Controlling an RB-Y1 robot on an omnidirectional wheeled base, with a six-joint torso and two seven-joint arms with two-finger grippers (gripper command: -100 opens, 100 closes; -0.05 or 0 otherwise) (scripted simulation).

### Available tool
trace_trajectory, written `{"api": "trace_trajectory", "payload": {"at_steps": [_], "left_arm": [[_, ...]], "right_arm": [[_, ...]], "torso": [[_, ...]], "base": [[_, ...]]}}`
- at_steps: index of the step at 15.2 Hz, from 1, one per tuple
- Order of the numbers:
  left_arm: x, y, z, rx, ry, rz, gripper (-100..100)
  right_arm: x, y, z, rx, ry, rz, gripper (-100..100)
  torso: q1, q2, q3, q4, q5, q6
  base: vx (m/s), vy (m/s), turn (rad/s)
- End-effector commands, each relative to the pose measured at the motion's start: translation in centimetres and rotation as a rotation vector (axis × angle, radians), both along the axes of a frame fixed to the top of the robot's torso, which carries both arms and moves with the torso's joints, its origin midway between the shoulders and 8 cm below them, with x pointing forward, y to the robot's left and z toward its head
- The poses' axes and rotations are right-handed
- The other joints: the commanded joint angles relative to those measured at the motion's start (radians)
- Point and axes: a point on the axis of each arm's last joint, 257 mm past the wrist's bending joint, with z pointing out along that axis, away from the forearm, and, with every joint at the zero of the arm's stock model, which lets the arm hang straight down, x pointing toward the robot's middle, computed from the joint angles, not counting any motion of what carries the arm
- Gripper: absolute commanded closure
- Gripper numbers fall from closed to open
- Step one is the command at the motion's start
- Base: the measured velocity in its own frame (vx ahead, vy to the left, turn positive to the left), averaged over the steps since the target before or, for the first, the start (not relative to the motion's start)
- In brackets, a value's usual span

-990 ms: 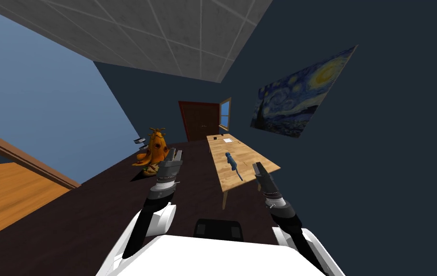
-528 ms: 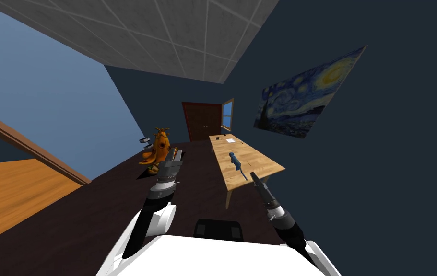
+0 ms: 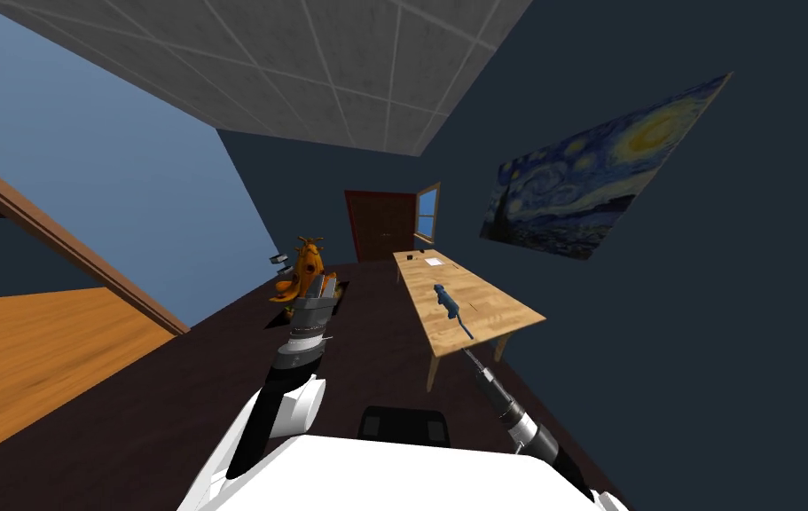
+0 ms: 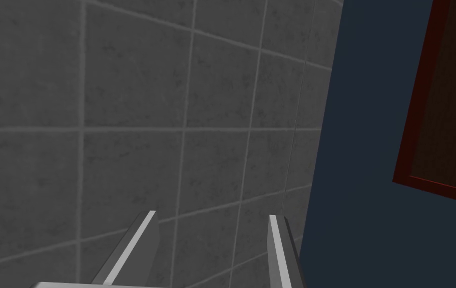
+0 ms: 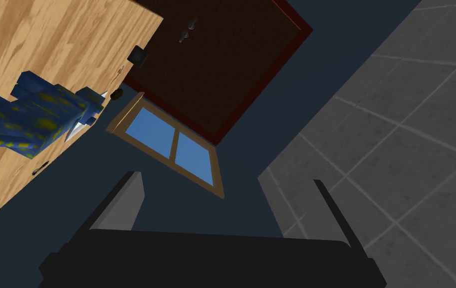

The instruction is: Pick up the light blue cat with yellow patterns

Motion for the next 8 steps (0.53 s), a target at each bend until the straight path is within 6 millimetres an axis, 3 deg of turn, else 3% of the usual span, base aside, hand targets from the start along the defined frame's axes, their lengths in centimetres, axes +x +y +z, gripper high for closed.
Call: {"api": "trace_trajectory", "payload": {"at_steps": [1,4,5,8], "left_arm": [[0.0,0.0,0.0,0.0,0.0,0.0,0],[0.0,0.0,0.0,0.0,0.0,0.0,0],[0.0,0.0,0.0,0.0,0.0,0.0,0],[0.0,0.0,0.0,0.0,0.0,0.0,0]], "right_arm": [[-1.7,-0.8,-3.3,-0.068,0.078,0.031,-100],[-3.8,-2.0,-7.1,-0.136,0.167,0.051,-100],[-3.8,-2.0,-7.1,-0.136,0.167,0.051,-100],[-7.5,-4.4,-11.6,-0.244,0.289,0.098,-100]], "torso": [[0.0,0.0,0.0,0.0,0.0,0.0],[0.0,0.0,0.0,0.0,0.0,0.0],[0.0,-0.001,0.0,0.0,0.0,0.0],[-0.002,-0.001,-0.001,0.0,0.0,0.0]], "base": [[0.056,0.134,0.079],[0.057,0.137,0.074],[0.05,0.092,0.01],[0.087,0.117,0.085]]}}
